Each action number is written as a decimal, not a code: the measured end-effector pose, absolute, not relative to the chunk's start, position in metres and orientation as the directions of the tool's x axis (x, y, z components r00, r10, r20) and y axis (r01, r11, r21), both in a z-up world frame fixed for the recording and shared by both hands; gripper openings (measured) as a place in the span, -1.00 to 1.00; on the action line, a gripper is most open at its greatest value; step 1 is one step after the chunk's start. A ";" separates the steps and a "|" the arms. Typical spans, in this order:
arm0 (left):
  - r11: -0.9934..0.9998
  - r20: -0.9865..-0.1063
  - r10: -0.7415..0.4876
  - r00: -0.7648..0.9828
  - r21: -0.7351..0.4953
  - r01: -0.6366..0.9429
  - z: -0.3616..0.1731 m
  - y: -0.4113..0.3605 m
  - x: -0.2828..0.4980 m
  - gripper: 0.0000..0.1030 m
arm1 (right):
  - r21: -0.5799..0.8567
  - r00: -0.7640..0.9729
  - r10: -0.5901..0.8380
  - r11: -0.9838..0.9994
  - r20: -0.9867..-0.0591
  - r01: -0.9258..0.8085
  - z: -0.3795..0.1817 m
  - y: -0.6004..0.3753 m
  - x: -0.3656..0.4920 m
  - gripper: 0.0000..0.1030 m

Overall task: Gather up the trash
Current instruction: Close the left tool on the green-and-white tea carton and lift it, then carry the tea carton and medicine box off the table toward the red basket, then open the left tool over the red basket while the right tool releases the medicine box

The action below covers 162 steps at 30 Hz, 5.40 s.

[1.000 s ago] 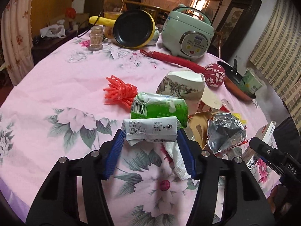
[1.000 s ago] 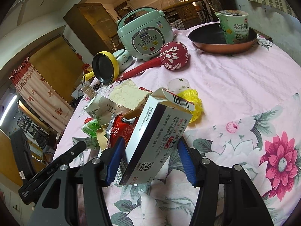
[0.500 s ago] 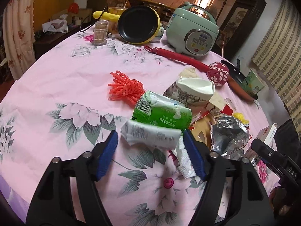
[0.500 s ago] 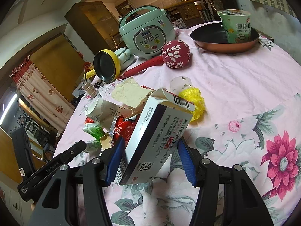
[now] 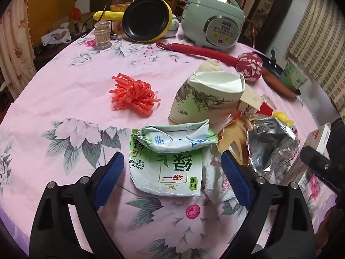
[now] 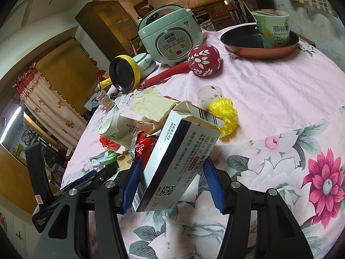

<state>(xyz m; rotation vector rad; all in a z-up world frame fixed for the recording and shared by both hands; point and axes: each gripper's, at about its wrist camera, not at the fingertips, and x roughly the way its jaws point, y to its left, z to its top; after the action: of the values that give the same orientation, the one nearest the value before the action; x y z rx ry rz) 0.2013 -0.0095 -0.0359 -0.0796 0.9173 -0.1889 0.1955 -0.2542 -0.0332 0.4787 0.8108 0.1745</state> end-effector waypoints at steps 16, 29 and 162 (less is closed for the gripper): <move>0.991 -0.839 -0.107 0.533 -0.047 0.125 -0.059 -0.011 0.211 0.63 | 0.488 0.681 0.342 0.873 -0.647 0.025 -0.033 -0.255 0.194 0.14; 0.994 -0.775 -0.108 0.623 -0.064 0.092 -0.031 0.002 0.195 0.30 | 0.483 0.679 0.335 0.875 -0.654 0.033 -0.036 -0.256 0.197 0.14; 0.488 -0.921 0.348 0.172 0.021 -0.873 -0.187 0.501 -0.227 0.32 | 0.342 -0.140 0.446 0.411 -0.884 -0.845 -0.200 0.430 -0.056 -0.06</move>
<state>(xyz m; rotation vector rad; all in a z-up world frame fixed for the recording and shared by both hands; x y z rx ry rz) -0.2272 0.5009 -0.1867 -0.6029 1.0660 0.9447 -0.0556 0.4301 -0.1997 -0.4113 1.2704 1.1721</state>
